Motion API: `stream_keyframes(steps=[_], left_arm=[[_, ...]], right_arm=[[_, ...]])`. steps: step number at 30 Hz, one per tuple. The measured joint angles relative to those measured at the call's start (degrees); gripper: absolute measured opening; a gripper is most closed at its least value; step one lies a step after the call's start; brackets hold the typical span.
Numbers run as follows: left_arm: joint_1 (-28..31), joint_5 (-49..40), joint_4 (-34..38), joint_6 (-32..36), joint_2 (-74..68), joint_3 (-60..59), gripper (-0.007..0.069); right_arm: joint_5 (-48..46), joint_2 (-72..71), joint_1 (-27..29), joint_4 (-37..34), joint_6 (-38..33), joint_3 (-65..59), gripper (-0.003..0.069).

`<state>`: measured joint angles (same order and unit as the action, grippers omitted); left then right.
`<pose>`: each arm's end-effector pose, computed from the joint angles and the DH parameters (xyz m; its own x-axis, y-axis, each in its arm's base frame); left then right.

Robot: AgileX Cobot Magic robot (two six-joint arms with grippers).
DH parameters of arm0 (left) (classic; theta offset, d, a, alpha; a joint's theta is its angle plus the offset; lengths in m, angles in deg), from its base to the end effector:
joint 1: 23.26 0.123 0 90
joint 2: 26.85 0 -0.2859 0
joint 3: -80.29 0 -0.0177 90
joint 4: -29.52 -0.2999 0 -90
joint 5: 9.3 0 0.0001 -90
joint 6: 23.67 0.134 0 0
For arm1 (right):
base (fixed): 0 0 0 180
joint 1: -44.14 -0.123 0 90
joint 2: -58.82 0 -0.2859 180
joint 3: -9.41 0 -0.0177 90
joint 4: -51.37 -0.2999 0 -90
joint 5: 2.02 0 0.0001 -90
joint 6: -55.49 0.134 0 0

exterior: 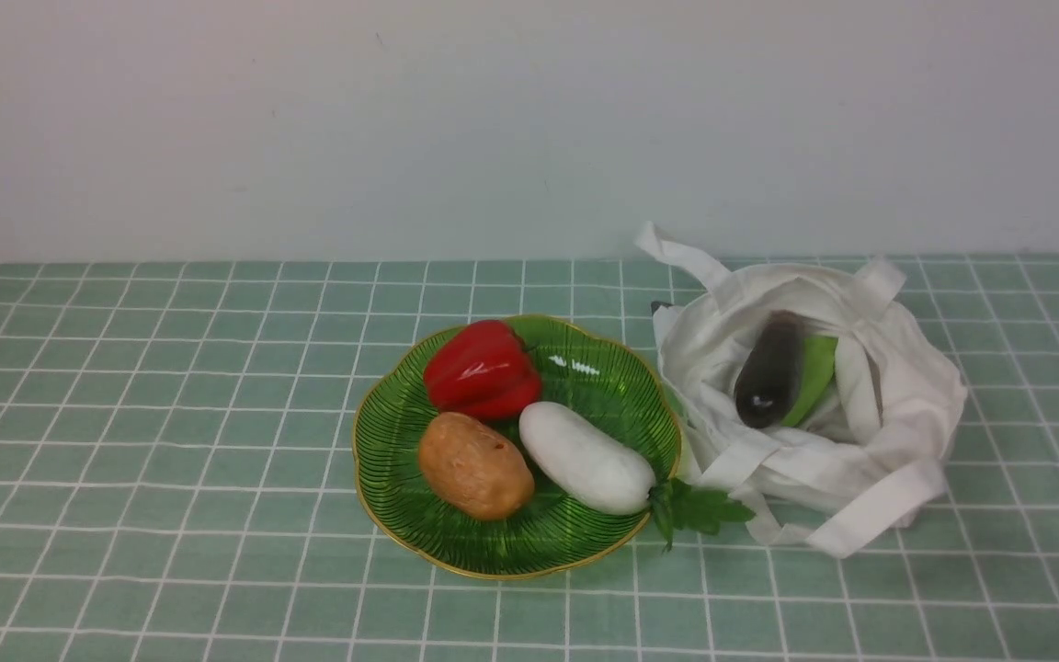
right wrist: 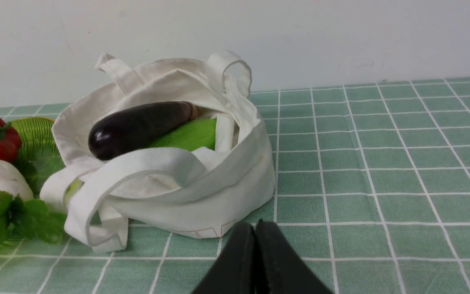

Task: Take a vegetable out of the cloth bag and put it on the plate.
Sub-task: Use the right arm to grab an eggplant from the bag

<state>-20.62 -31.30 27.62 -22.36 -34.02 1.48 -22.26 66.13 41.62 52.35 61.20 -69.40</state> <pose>0.1415 0.0082 0.1559 -0.3108 0.0393 -0.9497 -0.0413 0.9976 0.0548 0.1429 0.0055 0.1595 -0.2836 0.0711 -0.9563 -0.0147 0.9968 0.0785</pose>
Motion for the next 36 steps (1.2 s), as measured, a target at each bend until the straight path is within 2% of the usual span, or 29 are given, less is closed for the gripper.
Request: stream_keyframes(steps=[6, 8, 10, 12, 13, 16, 19, 25, 29, 32, 36], left_arm=[[0.0, 0.0, 0.0, 0.0, 0.0, 0.0, -0.0008], [0.0, 0.0, 0.0, 0.0, 0.0, 0.0, -0.0008], [0.0, 0.0, 0.0, 0.0, 0.0, 0.0, -0.0008], [0.0, 0.0, 0.0, 0.0, 0.0, 0.0, -0.0008], [0.0, 0.0, 0.0, 0.0, 0.0, 0.0, -0.0008], [0.0, 0.0, 0.0, 0.0, 0.0, 0.0, -0.0008], [0.0, 0.0, 0.0, 0.0, 0.0, 0.0, -0.0008], [0.0, 0.0, 0.0, 0.0, 0.0, 0.0, -0.0008], [0.0, 0.0, 0.0, 0.0, 0.0, 0.0, -0.0008], [0.0, 0.0, 0.0, 0.0, 0.0, 0.0, -0.0008], [0.0, 0.0, 0.0, 0.0, 0.0, 0.0, -0.0008]], right_arm=[[0.0, 0.0, 0.0, -0.1, 0.1, 0.0, -0.0015], [0.1, 0.0, 0.0, -2.5, 2.0, 0.0, -0.0015], [0.6, 0.0, 0.0, -7.7, 5.6, 0.0, -0.0015], [1.2, 0.0, 0.0, -16.6, 11.3, -0.1, -0.0015], [1.2, 0.0, 0.0, -17.4, 11.8, -0.1, -0.0015], [1.5, 0.0, 0.0, -27.5, 16.8, -0.1, -0.0015], [1.5, 0.0, 0.0, -30.2, 17.5, -0.1, -0.0015], [0.3, 0.0, 0.0, -31.6, 15.4, 0.4, -0.0015], [-5.1, 0.0, 0.0, -30.8, 7.5, 8.1, -0.0015], [-11.5, 2.2, 0.0, -26.7, 3.6, 16.6, -0.0015], [-23.5, 10.2, 0.0, -20.0, 3.0, 24.0, -0.0015]])
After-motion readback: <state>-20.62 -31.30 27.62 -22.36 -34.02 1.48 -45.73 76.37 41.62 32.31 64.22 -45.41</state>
